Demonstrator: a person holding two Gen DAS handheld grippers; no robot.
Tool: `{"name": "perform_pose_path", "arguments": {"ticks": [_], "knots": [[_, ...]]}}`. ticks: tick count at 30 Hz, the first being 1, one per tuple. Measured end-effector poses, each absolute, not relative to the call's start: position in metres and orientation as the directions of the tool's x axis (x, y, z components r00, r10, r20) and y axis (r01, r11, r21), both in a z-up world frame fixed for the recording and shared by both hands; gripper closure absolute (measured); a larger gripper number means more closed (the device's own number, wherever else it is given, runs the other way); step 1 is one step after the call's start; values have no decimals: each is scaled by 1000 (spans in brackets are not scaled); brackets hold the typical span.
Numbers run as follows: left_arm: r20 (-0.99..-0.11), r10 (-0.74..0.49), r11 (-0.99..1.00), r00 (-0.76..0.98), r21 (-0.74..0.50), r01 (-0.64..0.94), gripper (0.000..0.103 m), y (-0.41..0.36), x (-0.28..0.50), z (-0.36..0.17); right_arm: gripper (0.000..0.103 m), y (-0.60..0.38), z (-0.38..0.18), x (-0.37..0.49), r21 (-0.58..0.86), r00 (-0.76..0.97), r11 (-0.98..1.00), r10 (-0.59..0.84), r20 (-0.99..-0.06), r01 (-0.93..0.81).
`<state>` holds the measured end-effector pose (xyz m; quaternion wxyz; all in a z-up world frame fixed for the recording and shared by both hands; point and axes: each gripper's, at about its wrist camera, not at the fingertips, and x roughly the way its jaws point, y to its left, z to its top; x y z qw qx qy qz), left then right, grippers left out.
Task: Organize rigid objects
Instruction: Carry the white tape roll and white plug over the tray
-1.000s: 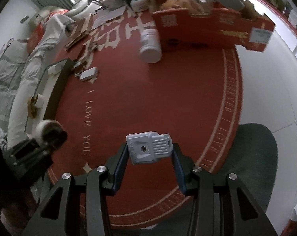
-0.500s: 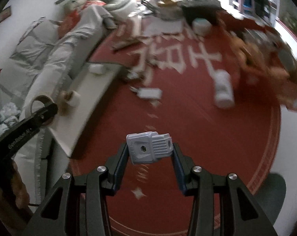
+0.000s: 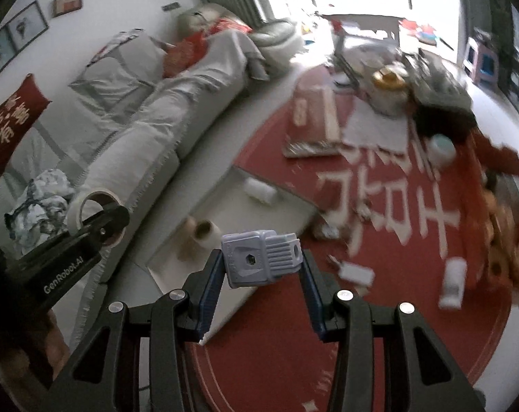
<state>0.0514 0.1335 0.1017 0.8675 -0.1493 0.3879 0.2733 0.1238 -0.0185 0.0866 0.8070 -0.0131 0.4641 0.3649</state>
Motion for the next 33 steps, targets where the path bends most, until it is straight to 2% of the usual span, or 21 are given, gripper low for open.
{"name": "perform_pose_path", "arguments": {"ticks": [5, 9, 21, 33], "knots": [[-722, 410, 771, 557, -52, -635, 71, 160, 53, 119, 57, 17, 108, 132, 339, 289, 696, 618, -731, -633], [-732, 414, 750, 541, -62, -659, 71, 177, 58, 114, 57, 39, 111, 136, 337, 278, 682, 625, -729, -649], [-810, 372, 739, 453, -37, -673, 71, 188, 80, 56, 57, 63, 64, 151, 328, 206, 703, 560, -802, -631], [-844, 357, 726, 400, -18, -687, 71, 198, 91, 26, 57, 70, 36, 168, 323, 173, 723, 519, -837, -610]]}}
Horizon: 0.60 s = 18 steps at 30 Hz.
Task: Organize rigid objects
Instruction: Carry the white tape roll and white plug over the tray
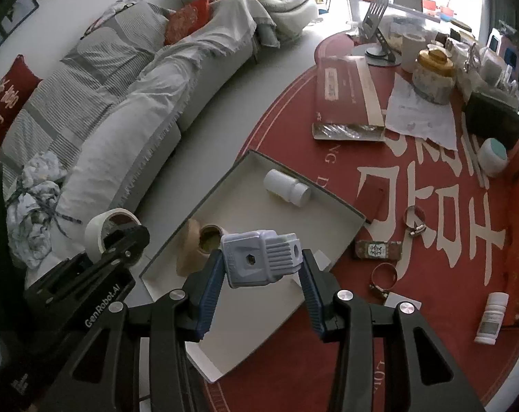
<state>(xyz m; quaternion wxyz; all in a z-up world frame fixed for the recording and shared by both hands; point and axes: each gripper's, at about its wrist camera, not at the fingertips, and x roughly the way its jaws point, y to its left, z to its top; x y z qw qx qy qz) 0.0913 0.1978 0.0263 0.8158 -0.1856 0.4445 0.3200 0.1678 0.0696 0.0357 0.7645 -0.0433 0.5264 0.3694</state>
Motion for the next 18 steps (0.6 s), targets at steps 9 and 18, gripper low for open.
{"name": "perform_pose_path", "arguments": {"ticks": [9, 18], "knots": [[-866, 347, 710, 361, -9, -704, 71, 208, 98, 6, 57, 77, 16, 179, 323, 143, 732, 495, -857, -600], [-887, 329, 717, 324, 11, -697, 71, 210, 107, -18, 57, 90, -3, 187, 310, 117, 736, 465, -878, -602]]}}
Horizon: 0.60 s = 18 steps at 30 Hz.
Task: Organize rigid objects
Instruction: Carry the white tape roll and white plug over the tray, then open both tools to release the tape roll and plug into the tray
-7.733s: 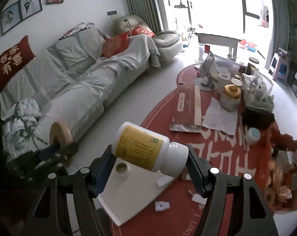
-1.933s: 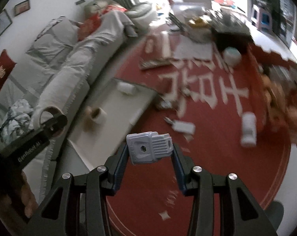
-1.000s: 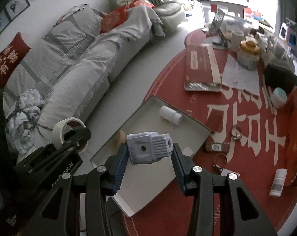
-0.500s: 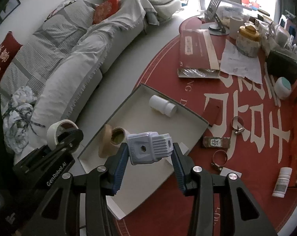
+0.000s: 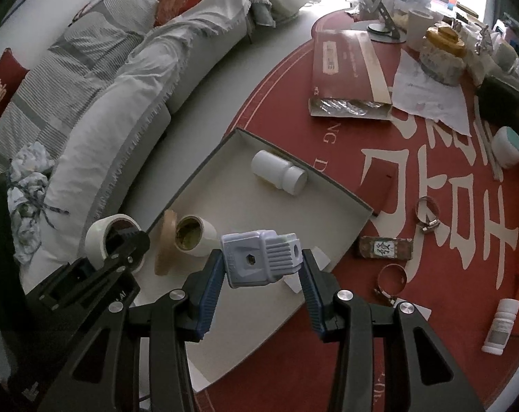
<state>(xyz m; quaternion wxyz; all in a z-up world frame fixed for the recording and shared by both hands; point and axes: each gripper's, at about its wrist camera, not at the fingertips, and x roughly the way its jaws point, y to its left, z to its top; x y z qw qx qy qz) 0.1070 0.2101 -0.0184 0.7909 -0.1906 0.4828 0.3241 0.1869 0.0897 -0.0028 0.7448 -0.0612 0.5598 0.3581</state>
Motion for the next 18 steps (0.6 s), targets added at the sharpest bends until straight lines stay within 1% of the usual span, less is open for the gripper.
{"name": "perform_pose_path", "arguments": {"ticks": [18], "knots": [[-906, 314, 738, 283, 46, -673, 71, 212, 124, -47, 57, 105, -30, 198, 300, 81, 744, 428, -900, -598]]}}
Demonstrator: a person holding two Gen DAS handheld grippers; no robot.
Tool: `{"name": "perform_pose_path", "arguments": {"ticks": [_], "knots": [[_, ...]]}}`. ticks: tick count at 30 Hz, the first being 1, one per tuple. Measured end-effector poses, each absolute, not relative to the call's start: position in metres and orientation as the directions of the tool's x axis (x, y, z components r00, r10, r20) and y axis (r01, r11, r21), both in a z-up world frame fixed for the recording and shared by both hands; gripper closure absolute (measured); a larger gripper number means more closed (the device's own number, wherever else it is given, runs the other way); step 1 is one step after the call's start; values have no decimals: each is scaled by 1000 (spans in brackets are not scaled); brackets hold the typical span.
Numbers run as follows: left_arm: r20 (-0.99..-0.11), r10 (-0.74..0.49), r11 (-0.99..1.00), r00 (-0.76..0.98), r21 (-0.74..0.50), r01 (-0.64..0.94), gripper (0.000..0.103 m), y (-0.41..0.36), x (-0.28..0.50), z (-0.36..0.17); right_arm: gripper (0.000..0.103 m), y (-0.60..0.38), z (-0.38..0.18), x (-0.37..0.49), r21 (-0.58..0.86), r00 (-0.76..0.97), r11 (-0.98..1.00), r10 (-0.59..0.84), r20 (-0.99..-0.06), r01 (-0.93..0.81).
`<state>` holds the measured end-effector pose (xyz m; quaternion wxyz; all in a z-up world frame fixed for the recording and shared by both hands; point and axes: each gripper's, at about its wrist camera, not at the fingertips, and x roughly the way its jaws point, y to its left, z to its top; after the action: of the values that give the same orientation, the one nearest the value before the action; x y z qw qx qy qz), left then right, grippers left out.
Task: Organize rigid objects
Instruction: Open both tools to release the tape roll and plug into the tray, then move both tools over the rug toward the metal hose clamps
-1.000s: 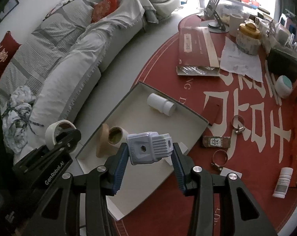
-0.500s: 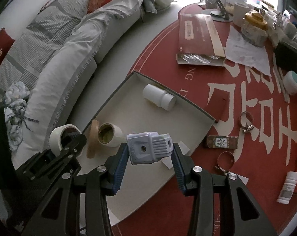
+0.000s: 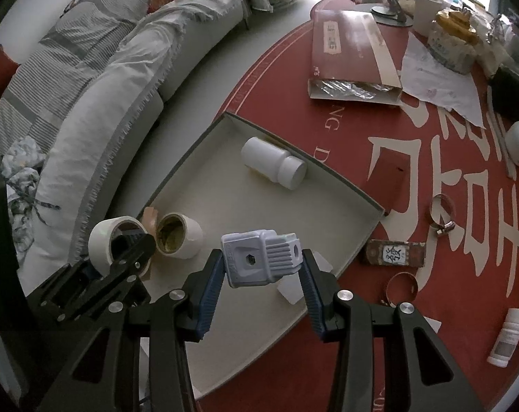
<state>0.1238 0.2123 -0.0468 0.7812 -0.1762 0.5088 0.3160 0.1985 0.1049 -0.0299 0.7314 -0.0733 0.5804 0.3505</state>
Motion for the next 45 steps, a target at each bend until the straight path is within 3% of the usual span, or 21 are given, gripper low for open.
{"name": "perform_pose_path", "arguments": {"ticks": [17, 20, 22, 23, 24, 25, 26, 29, 38, 40, 45], "knots": [[-893, 346, 752, 287, 81, -654, 71, 208, 133, -47, 57, 117, -45, 206, 281, 69, 745, 401, -913, -605], [-889, 358, 760, 286, 100, -642, 61, 205, 135, -49, 57, 118, -50, 209, 254, 82, 754, 377, -922, -606], [-889, 366, 759, 275, 114, -642, 37, 207, 136, -51, 55, 114, -53, 213, 254, 81, 763, 370, -925, -595], [-889, 368, 752, 271, 114, -649, 32, 209, 135, -52, 44, 110, -55, 216, 255, 80, 770, 368, -926, -585], [-890, 368, 744, 271, 107, -659, 24, 213, 132, -52, 26, 105, -56, 219, 248, 91, 782, 361, -928, -571], [-891, 358, 740, 278, 89, -667, 21, 216, 130, -52, 17, 100, -56, 222, 246, 103, 792, 360, -927, -559], [-896, 335, 739, 292, 57, -671, 19, 219, 127, -52, 12, 92, -55, 223, 263, 112, 795, 381, -918, -546], [-895, 303, 744, 326, 8, -668, 2, 222, 120, -48, 12, 80, -53, 223, 297, 100, 797, 404, -909, -526], [-887, 210, 787, 412, -96, -610, 0, 203, 80, -37, 12, 21, -60, 196, 358, 57, 834, 418, -907, -420], [-891, 204, 798, 406, -89, -595, 0, 193, 71, -40, 0, 8, -64, 185, 354, 34, 835, 404, -914, -421], [-912, 187, 850, 365, -36, -525, 0, 155, 61, -49, 0, -28, -76, 152, 329, 6, 849, 364, -931, -413]]}}
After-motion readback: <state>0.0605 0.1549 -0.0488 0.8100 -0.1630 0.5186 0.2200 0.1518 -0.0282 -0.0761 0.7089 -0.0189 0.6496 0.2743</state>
